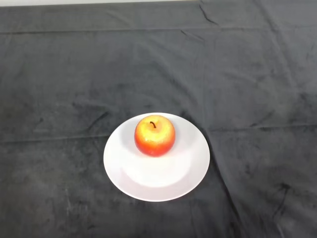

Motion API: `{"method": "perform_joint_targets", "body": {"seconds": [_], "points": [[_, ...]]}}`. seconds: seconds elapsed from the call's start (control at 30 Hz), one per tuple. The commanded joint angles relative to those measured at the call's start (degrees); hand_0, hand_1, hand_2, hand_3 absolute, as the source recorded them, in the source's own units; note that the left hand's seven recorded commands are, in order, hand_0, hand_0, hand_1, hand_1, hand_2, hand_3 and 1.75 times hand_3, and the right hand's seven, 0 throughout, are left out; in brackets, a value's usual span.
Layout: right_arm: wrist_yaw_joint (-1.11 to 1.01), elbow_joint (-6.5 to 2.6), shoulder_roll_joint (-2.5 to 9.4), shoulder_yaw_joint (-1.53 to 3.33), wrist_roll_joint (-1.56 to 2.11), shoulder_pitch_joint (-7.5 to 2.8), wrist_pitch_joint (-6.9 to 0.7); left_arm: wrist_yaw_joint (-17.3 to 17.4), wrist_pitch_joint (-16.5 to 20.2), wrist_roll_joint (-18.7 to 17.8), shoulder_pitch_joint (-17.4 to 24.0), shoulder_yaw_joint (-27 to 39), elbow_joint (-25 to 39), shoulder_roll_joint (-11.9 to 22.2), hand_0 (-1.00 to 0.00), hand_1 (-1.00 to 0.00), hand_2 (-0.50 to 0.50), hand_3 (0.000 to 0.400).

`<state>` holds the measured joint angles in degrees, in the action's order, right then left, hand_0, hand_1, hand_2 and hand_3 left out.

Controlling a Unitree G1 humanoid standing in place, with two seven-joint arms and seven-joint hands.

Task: Move the apple to the plate

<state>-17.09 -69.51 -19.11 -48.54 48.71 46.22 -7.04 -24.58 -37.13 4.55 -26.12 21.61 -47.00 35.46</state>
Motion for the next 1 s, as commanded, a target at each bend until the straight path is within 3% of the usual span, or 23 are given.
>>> {"method": "perform_joint_targets", "body": {"seconds": [0.03, 1.0], "points": [[-0.08, 1.44, -1.23, -0.81, 0.85, 1.22, 0.31, -1.18, -0.66, -0.61, -4.02, 2.36, -2.3, 4.03, 0.0, 0.0, 0.0, 0.0], [-0.3, 0.97, -1.39, -0.94, 0.86, 1.39, 0.42, -1.38, -3.0, -0.51, -5.49, 1.95, -5.5, 4.33, 0.0, 0.0, 0.0, 0.0]]}}
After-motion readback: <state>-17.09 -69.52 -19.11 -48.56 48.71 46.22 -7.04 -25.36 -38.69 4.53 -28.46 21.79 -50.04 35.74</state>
